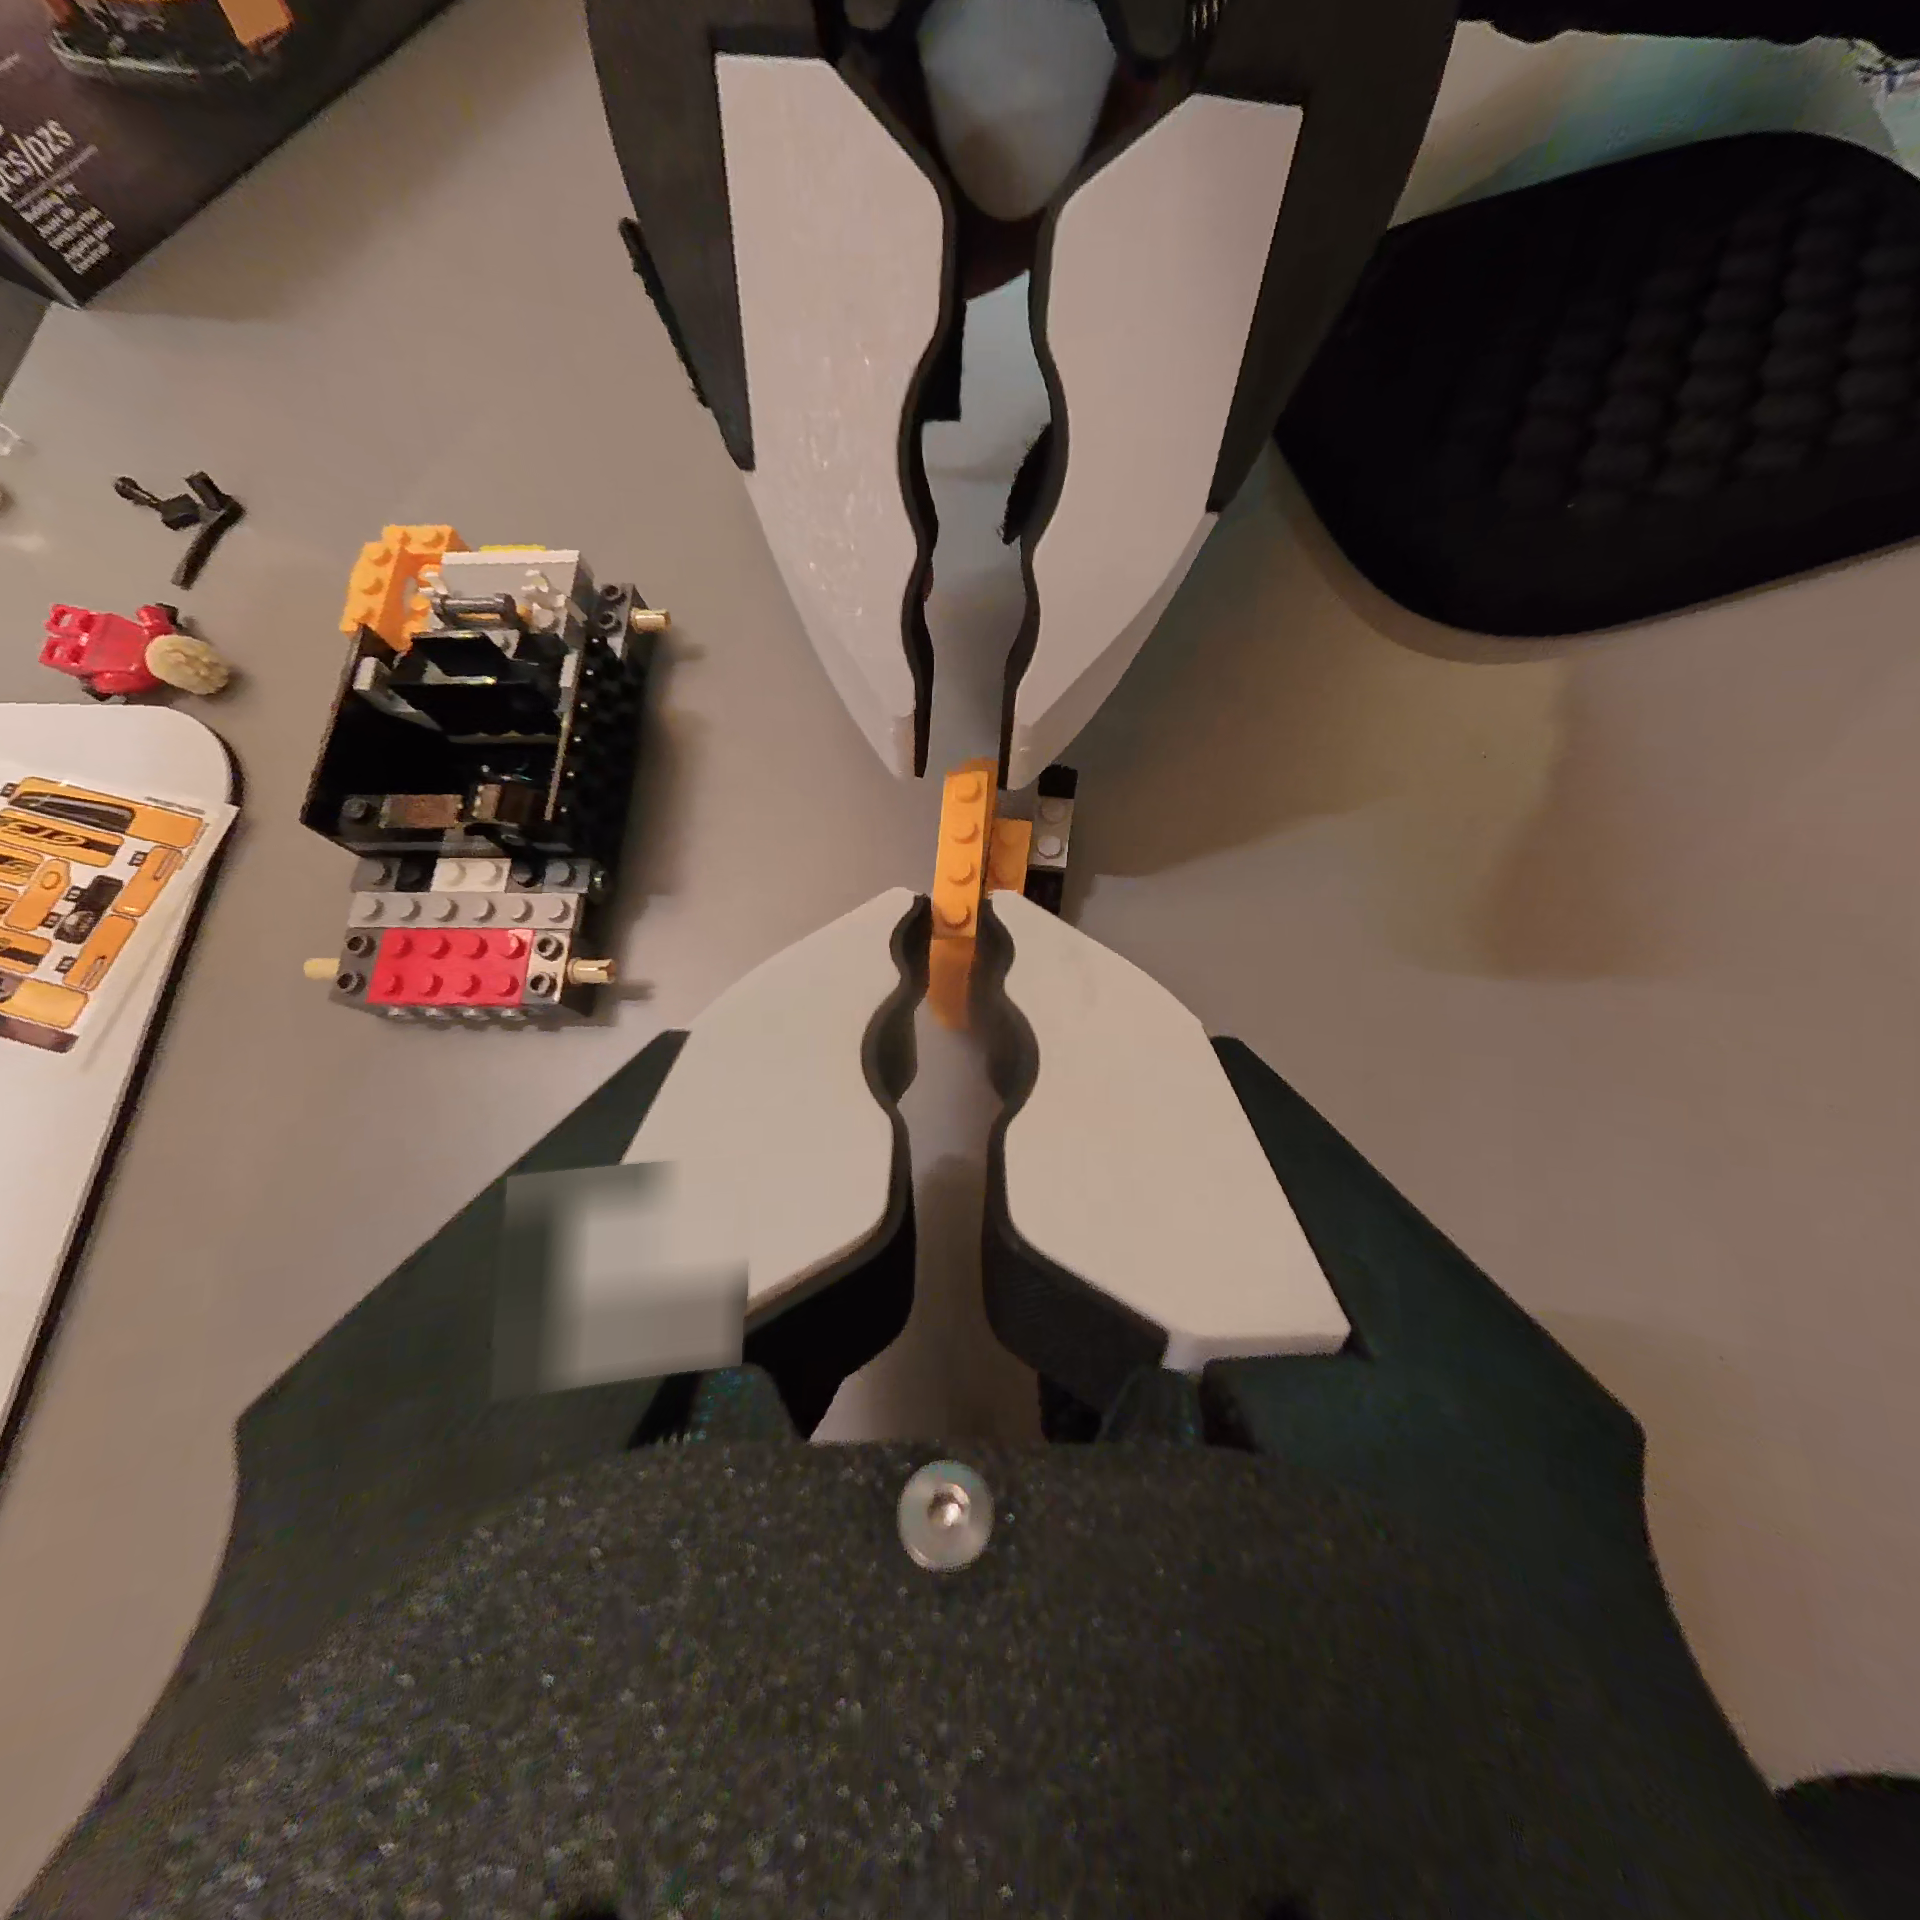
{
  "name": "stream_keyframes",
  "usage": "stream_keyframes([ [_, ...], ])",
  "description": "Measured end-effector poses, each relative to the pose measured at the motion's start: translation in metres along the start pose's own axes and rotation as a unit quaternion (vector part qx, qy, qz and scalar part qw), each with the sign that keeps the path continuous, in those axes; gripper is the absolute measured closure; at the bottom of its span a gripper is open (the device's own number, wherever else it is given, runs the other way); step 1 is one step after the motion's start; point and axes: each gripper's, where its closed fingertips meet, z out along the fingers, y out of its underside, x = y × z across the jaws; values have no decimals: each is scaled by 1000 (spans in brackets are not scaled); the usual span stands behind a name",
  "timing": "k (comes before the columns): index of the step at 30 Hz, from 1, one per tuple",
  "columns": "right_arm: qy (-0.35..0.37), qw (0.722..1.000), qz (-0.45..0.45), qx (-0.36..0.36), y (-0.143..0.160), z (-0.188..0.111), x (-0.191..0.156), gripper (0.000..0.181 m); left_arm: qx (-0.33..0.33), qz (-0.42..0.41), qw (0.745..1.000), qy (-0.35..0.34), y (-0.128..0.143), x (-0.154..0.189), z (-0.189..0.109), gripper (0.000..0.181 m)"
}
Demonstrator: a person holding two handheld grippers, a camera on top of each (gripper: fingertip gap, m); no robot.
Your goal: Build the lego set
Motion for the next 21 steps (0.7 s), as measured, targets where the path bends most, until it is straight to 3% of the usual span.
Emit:
stream_keyframes([
  [21,-10,1000,1,-26,0,6,-2,174,-28,-2,999,16,6,1,4,168],
])
